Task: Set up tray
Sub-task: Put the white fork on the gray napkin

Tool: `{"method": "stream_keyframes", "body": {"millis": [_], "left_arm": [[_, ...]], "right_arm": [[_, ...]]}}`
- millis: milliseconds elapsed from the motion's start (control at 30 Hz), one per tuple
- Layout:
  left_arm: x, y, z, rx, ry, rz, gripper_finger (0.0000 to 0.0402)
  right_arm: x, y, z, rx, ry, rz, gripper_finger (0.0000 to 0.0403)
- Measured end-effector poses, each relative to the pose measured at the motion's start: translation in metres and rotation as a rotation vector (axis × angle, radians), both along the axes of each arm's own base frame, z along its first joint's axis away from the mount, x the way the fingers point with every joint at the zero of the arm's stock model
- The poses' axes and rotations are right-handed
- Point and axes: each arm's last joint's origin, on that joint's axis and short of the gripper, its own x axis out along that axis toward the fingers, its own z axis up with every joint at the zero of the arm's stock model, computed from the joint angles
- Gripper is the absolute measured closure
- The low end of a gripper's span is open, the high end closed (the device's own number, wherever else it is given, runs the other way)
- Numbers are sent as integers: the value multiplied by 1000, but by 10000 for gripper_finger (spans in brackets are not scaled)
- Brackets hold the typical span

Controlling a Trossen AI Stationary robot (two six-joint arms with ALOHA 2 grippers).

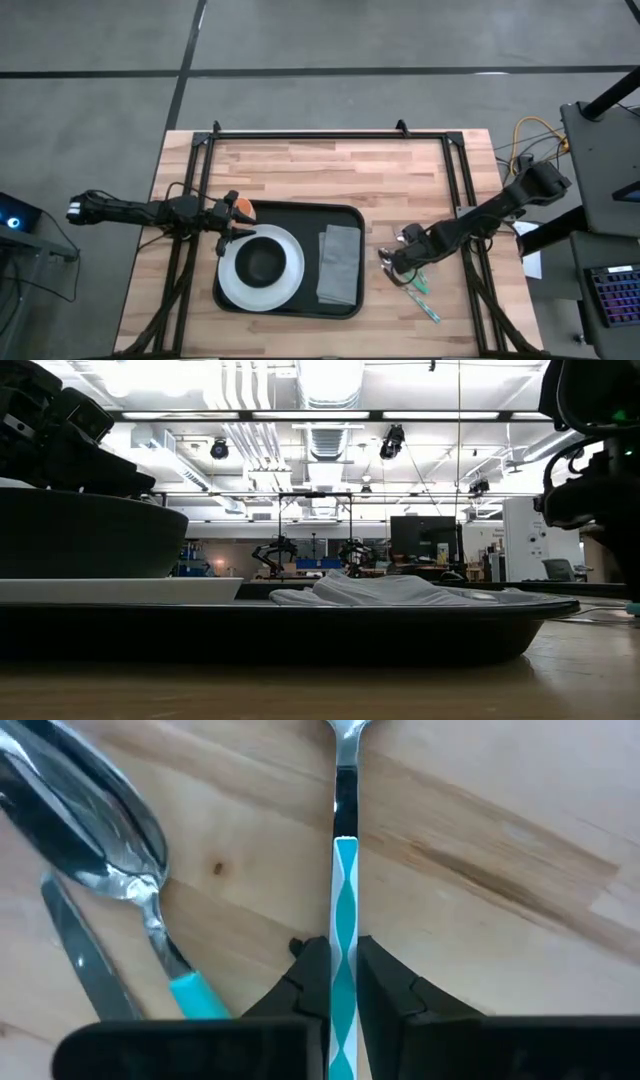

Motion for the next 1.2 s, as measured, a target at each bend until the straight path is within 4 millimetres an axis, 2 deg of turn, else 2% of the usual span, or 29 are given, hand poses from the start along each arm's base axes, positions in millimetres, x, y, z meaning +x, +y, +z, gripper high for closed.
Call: {"method": "stream_keyframes", "body": {"millis": [233, 467, 600, 733, 1000, 1200], "left_arm": [[0, 0, 0, 0, 0, 0, 287], [0, 0, 0, 0, 0, 0, 287], [0, 0, 0, 0, 0, 0, 287], [0, 0, 0, 0, 0, 0, 287], [0, 0, 0, 0, 0, 0, 287], [0, 0, 0, 0, 0, 0, 287]], "right_arm": [[2, 0, 20, -9, -11, -107, 386], [24, 10, 54, -27, 5, -214, 387], [43, 19, 66, -15, -29, -268, 387], [66, 30, 69, -11, -26, -311, 388], [124, 57, 64, 3, -32, -370, 388], [158, 73, 60, 21, -50, -406, 388]]}}
